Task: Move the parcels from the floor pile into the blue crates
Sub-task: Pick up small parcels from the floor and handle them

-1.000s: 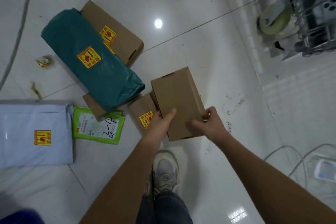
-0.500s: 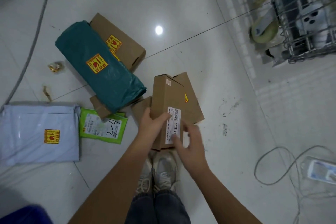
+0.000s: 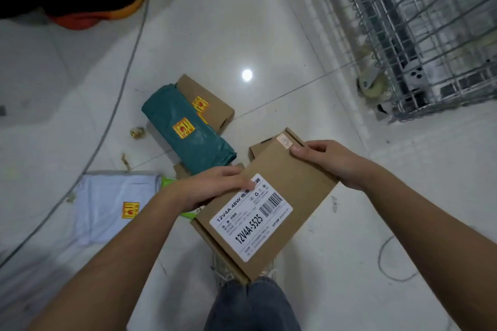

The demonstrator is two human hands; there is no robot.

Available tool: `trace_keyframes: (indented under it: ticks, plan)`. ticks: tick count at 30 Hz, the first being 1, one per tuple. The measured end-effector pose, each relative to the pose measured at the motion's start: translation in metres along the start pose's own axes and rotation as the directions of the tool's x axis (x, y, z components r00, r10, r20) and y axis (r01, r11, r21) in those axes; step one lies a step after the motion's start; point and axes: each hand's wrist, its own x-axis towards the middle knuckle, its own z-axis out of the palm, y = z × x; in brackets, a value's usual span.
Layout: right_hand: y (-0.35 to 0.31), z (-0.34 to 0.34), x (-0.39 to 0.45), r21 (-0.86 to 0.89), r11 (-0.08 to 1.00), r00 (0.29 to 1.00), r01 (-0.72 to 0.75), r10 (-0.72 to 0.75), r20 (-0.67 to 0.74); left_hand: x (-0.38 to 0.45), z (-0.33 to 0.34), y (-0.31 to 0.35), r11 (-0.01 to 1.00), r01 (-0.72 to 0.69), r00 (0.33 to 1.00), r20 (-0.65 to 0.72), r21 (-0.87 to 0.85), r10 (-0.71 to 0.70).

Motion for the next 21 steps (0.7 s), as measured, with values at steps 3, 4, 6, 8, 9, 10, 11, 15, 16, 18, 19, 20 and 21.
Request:
trace_keyframes:
  ticks: [3,4,6,8,9,10,11,15,16,18,19,20,21]
  plan:
    - [-0.038,-0.01,-0.041,0.048,0.992,0.986,0.113,-0.106,-0.126,-0.049,-0.003,0.022,0.986,-0.156,0.936,-0.325,-0.049,0.133]
    - [-0.048,-0.013,-0.056,0.081,0.986,0.976,0.146,-0.131,-0.172,-0.066,-0.002,0.027,0.965,-0.234,0.882,-0.443,-0.115,0.161]
    - [-0.065,-0.014,-0.087,0.143,0.969,0.95,0.203,-0.16,-0.267,-0.102,0.005,0.032,0.907,-0.343,0.819,-0.552,-0.245,0.161]
    - [-0.08,-0.01,-0.117,0.166,0.955,0.92,0.244,-0.174,-0.352,-0.134,0.026,0.035,0.873,-0.405,0.804,-0.561,-0.273,0.198]
    - [-0.088,-0.007,-0.132,0.171,0.949,0.906,0.264,-0.183,-0.382,-0.149,0.04,0.036,0.853,-0.449,0.784,-0.576,-0.267,0.232]
    - [-0.095,-0.002,-0.147,0.173,0.944,0.895,0.281,-0.192,-0.404,-0.163,0.054,0.038,0.82,-0.502,0.752,-0.607,-0.274,0.257]
    - [-0.101,0.004,-0.161,0.172,0.942,0.886,0.289,-0.195,-0.421,-0.175,0.066,0.04,0.784,-0.55,0.715,-0.647,-0.289,0.264]
    - [-0.119,0.03,-0.212,0.156,0.926,0.855,0.344,-0.24,-0.461,-0.22,0.103,0.042,0.659,-0.67,0.601,-0.771,-0.341,0.212]
    - [-0.123,0.036,-0.224,0.16,0.918,0.849,0.363,-0.256,-0.462,-0.231,0.11,0.04,0.633,-0.68,0.593,-0.785,-0.369,0.179]
    - [-0.133,0.049,-0.247,0.155,0.905,0.842,0.396,-0.29,-0.455,-0.258,0.12,0.038,0.606,-0.685,0.581,-0.805,-0.405,0.119]
    - [-0.138,0.055,-0.258,0.15,0.9,0.84,0.41,-0.308,-0.446,-0.274,0.123,0.036,0.595,-0.686,0.575,-0.813,-0.419,0.09]
    - [-0.145,0.062,-0.269,0.147,0.894,0.842,0.424,-0.329,-0.426,-0.29,0.125,0.035,0.583,-0.69,0.565,-0.823,-0.429,0.063]
    - [-0.152,0.07,-0.28,0.145,0.888,0.849,0.437,-0.353,-0.394,-0.308,0.126,0.032,0.567,-0.696,0.554,-0.832,-0.44,0.034]
